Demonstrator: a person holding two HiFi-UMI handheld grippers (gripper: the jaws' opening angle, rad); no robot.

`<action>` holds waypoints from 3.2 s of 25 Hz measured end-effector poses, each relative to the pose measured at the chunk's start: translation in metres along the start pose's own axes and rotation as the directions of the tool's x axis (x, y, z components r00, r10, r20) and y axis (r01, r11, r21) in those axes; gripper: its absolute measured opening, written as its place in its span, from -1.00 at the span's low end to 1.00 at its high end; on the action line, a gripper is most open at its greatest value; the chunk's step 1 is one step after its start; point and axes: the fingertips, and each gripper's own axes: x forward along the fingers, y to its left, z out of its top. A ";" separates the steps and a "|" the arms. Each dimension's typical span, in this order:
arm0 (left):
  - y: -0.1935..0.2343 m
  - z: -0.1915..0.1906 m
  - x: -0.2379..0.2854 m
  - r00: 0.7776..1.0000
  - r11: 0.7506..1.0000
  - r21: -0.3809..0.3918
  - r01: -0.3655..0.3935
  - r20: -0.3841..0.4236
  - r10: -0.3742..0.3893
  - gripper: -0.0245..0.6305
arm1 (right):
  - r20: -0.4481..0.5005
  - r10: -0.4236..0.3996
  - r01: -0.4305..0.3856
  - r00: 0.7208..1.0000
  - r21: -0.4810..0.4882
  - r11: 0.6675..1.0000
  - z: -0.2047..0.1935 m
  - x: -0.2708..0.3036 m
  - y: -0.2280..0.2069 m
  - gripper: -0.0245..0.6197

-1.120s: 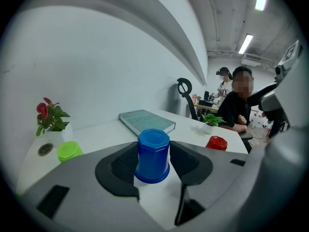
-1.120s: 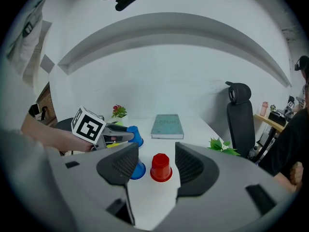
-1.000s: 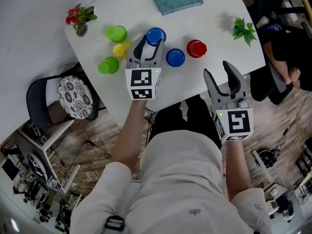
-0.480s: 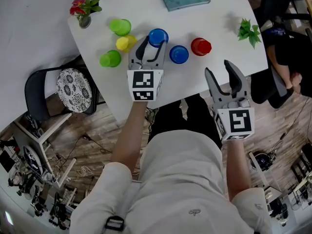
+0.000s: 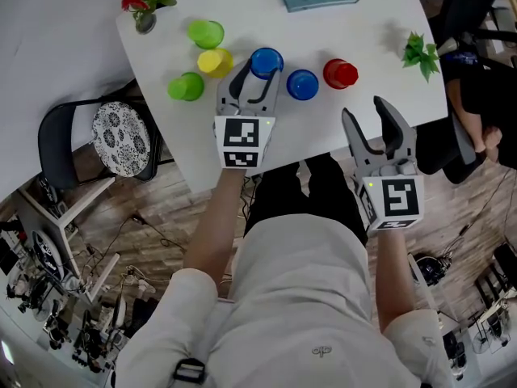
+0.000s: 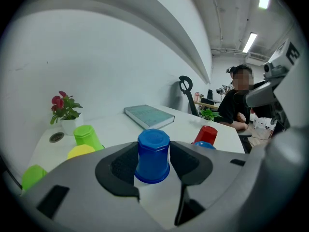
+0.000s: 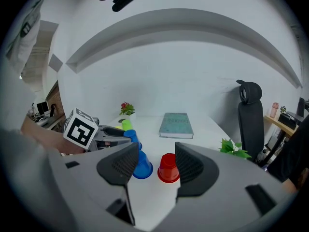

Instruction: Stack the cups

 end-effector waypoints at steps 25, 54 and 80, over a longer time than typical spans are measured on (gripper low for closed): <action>-0.018 -0.034 -0.031 1.000 1.000 -0.017 -0.022 -0.018 0.022 -0.28 | -0.004 0.100 -0.100 0.995 -0.056 0.993 0.001 0.012 0.020 -0.18; -0.035 -0.059 -0.055 0.999 0.998 -0.056 -0.024 -0.025 0.022 -0.16 | -0.012 0.194 -0.194 0.981 -0.111 0.975 0.009 0.022 0.031 -0.18; 0.113 -0.077 -0.119 0.955 0.940 -0.172 -0.293 0.001 0.298 -0.15 | -0.006 0.176 -0.173 0.984 -0.208 0.963 0.058 0.037 0.065 -0.18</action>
